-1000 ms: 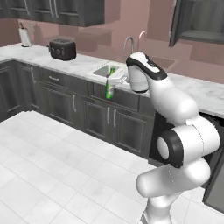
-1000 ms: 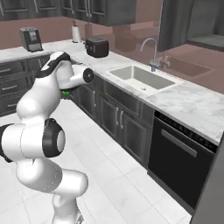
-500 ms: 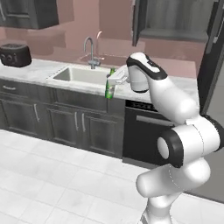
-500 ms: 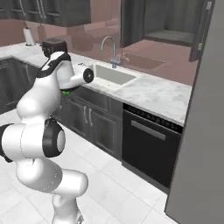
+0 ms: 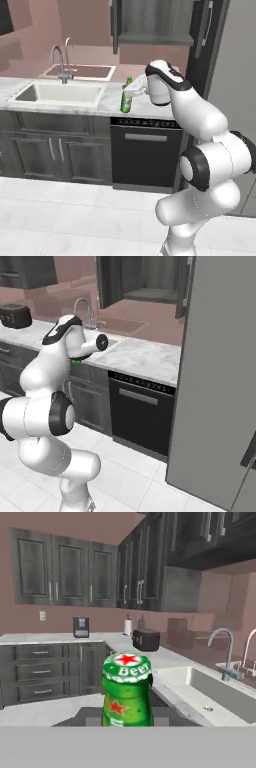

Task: Pick the beer from the counter and place it in the open cabinet.

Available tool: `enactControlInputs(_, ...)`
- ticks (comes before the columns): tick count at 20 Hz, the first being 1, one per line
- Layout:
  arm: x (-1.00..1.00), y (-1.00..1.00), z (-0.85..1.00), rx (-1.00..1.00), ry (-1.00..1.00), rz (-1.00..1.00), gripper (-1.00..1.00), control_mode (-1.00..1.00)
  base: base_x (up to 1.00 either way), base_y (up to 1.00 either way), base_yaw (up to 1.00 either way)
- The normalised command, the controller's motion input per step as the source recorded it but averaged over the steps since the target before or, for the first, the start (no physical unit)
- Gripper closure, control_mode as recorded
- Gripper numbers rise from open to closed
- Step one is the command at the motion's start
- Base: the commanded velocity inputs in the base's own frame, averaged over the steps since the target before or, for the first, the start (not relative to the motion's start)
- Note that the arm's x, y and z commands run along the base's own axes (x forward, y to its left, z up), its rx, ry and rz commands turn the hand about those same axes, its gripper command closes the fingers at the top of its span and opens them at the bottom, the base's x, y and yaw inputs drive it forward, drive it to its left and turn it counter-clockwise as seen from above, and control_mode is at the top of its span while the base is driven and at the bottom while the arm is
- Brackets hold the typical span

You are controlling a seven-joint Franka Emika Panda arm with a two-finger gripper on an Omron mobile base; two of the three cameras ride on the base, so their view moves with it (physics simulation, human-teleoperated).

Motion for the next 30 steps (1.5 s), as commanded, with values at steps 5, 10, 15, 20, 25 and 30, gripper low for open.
enactControlInputs(5,0.0,0.0,0.0,0.0,0.0,0.0,1.0,1.0,-0.25,0.07,-0.4)
enactControlInputs(10,0.0,0.0,0.0,0.0,0.0,0.0,1.0,1.0,-0.22,0.23,-0.36)
enactControlInputs(15,0.0,0.0,0.0,0.0,0.0,0.0,1.0,1.0,-0.01,0.35,-0.05)
enactControlInputs(20,0.0,0.0,0.0,0.0,0.0,0.0,1.0,1.0,0.16,0.62,-0.01)
enactControlInputs(25,0.0,0.0,0.0,0.0,0.0,0.0,1.0,1.0,0.31,0.64,-0.03)
enactControlInputs(30,0.0,0.0,0.0,0.0,0.0,0.0,1.0,1.0,0.36,0.1,-0.09)
